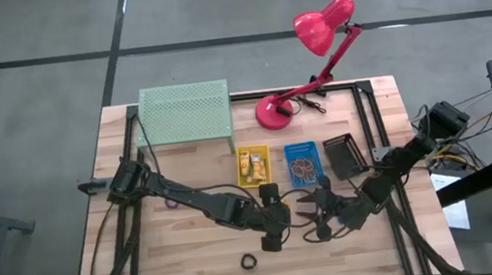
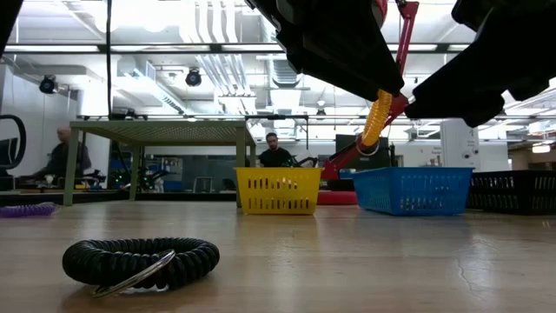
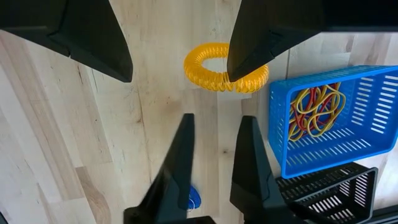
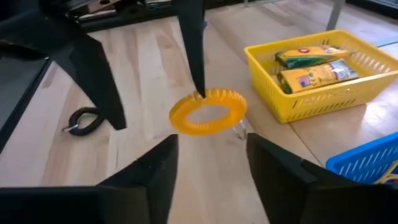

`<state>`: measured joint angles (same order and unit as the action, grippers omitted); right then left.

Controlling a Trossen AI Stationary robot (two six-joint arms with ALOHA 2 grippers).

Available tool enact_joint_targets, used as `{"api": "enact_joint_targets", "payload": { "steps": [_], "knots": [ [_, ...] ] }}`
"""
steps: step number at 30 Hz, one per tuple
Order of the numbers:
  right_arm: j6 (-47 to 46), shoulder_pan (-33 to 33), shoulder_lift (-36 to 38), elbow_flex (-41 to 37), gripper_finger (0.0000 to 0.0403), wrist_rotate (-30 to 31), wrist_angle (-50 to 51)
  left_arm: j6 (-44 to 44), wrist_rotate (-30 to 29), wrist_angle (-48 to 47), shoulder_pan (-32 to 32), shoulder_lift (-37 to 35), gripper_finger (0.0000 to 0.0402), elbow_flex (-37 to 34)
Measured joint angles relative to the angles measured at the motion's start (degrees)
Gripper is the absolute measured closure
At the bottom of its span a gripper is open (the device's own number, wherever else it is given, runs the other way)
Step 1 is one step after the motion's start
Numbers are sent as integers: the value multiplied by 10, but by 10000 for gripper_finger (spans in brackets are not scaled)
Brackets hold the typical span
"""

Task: Pick & Place Office Desk Supplies
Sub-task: Put the yellow spring keychain into the black basket

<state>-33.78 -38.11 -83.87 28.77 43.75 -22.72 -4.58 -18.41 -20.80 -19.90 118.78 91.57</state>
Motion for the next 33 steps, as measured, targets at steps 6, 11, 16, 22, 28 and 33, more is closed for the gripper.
{"api": "enact_joint_targets", "payload": {
  "steps": [6,11,16,22,28,33],
  "knots": [
    [-1,0,-29,7,168,-20,-2,-1,0,0,0,0,135,0],
    [27,0,-82,42,156,-18,-4,0,0,0,0,0,135,0],
    [83,0,-127,71,151,-17,-2,0,0,0,0,0,135,0],
    [85,0,-137,77,153,15,-2,1,0,0,0,0,135,0],
    [85,0,-126,76,156,18,-4,1,0,1,0,0,135,0],
    [87,1,-122,81,155,19,-4,1,0,2,0,0,135,0]
  ]
}}
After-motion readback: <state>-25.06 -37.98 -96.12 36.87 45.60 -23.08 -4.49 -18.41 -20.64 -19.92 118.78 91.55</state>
